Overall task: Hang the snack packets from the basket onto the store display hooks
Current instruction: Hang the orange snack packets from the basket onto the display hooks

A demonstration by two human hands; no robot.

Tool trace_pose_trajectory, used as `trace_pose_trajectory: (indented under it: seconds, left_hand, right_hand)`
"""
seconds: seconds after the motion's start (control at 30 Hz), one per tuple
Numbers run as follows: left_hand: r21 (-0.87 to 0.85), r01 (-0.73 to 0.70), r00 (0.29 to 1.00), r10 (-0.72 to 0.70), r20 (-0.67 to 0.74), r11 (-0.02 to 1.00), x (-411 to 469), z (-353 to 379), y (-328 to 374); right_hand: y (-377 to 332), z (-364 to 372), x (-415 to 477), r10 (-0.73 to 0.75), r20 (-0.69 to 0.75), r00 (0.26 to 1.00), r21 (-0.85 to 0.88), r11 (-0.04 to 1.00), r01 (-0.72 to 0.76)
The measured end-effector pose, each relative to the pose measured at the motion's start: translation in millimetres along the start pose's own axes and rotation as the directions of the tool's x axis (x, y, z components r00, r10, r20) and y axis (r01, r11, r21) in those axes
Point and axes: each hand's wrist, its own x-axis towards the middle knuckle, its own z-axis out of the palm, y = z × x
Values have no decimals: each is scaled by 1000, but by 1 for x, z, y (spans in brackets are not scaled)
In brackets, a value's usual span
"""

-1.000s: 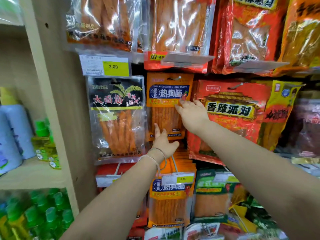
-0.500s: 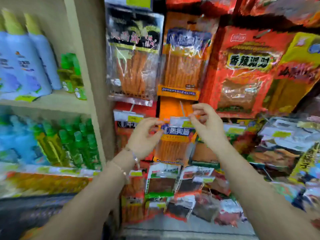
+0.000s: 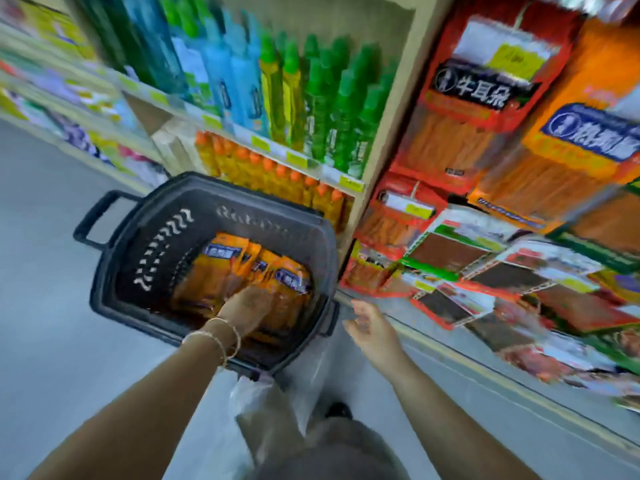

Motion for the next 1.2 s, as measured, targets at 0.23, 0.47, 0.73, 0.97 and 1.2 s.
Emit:
trace_pose_trajectory:
  seconds: [0.23, 0.47, 0.73, 0.97, 1.2]
  left_hand:
    - [-1, 165, 986, -165, 26, 986, 50, -59, -74]
    - [76, 229, 958, -239, 161, 970, 119, -96, -127]
    - [111, 339, 919, -354, 172, 934, 191, -112, -187]
    - [-16, 382, 919, -378, 116, 924, 219, -107, -218]
    - [-42, 378, 925, -374, 71, 925, 226, -108, -222]
  right_hand:
    - [-10, 103, 45, 123, 119, 985, -124, 986, -108]
    - [-21, 180, 111, 374, 265, 889, -165, 926, -340]
    - [-9, 270, 197, 413, 260, 873, -171, 909, -379]
    - [2, 346, 262, 345, 184, 920, -11, 937, -349]
    - [-4, 366, 288, 497, 70, 865, 52, 864, -500]
